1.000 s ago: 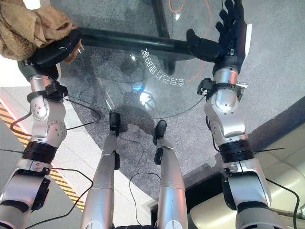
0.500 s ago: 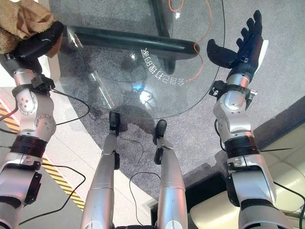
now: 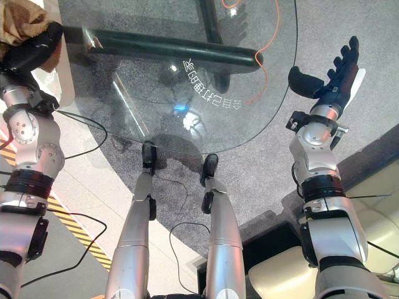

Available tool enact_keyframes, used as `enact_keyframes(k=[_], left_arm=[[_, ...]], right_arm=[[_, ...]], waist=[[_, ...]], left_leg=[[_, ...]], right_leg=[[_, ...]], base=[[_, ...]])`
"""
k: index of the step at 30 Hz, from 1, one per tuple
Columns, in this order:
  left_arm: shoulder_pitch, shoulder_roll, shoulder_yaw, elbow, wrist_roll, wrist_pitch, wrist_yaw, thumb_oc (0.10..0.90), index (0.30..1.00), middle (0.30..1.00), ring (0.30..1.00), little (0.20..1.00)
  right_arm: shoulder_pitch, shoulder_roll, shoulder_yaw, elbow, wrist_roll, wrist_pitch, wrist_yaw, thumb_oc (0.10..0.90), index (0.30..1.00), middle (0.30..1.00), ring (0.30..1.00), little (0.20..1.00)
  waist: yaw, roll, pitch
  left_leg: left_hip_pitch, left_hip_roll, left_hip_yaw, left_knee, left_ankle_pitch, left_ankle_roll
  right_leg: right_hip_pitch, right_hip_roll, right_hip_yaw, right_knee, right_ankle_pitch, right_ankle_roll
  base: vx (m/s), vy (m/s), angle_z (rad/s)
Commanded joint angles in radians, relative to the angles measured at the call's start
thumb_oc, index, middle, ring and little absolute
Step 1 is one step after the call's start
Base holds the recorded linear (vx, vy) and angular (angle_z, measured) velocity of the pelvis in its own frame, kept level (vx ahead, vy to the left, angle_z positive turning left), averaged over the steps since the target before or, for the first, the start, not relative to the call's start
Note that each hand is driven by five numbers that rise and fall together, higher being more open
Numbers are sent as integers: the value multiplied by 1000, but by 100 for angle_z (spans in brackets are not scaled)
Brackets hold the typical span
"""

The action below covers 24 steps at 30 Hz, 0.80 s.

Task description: Wipe the table with a cloth and put it in the basket.

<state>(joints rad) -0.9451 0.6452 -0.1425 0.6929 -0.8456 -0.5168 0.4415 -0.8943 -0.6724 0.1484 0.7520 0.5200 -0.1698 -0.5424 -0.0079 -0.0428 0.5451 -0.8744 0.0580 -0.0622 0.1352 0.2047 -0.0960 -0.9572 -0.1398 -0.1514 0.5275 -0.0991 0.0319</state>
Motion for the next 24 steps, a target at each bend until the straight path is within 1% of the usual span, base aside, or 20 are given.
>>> enact_keyframes(k=[1,6,12,13,14,19,24], left_arm=[[-135,115,65,-21,-1,-180,46,100,300,300,300,200],[-136,128,72,14,5,-185,88,100,300,300,300,200],[-143,144,77,51,10,-184,124,100,300,300,300,200],[-147,148,77,56,17,-181,136,100,300,300,300,200],[-147,149,75,61,22,-179,147,100,300,300,300,200],[-163,165,66,102,51,-141,186,100,300,300,300,200],[-168,186,56,143,66,-83,210,100,300,300,300,200]], right_arm=[[-17,-101,21,7,38,-110,-25,800,900,900,900,900],[-5,-98,31,56,55,-103,-1,800,900,900,900,900],[6,-92,28,132,67,-125,35,800,900,900,900,900],[5,-92,27,143,68,-128,40,800,900,900,900,900],[8,-91,29,150,71,-128,45,800,900,900,900,900],[10,-86,30,192,76,-127,63,800,900,900,900,900],[24,-86,27,227,84,-123,85,800,900,900,900,900]], waist=[[-5,4,-25],[-5,1,-25],[-2,0,-25],[-2,-1,-25],[-1,-1,-25],[-1,-5,-25],[-1,-7,-25]], left_leg=[[13,-5,50,182,-183,22],[9,-5,47,184,-184,21],[1,-4,43,193,-188,21],[-8,-5,42,192,-179,22],[-4,-4,41,195,-188,21],[-13,-2,38,201,-190,22],[-17,0,38,206,-192,22]], right_leg=[[108,39,40,-195,101,51],[107,45,42,-194,96,47],[103,47,40,-188,89,44],[96,47,39,-191,97,42],[100,49,39,-187,88,42],[94,51,38,-184,88,41],[94,54,38,-182,85,40]], base=[[0,0,0],[0,0,0],[0,0,0],[0,0,0],[0,0,0],[0,0,0],[0,0,0]])
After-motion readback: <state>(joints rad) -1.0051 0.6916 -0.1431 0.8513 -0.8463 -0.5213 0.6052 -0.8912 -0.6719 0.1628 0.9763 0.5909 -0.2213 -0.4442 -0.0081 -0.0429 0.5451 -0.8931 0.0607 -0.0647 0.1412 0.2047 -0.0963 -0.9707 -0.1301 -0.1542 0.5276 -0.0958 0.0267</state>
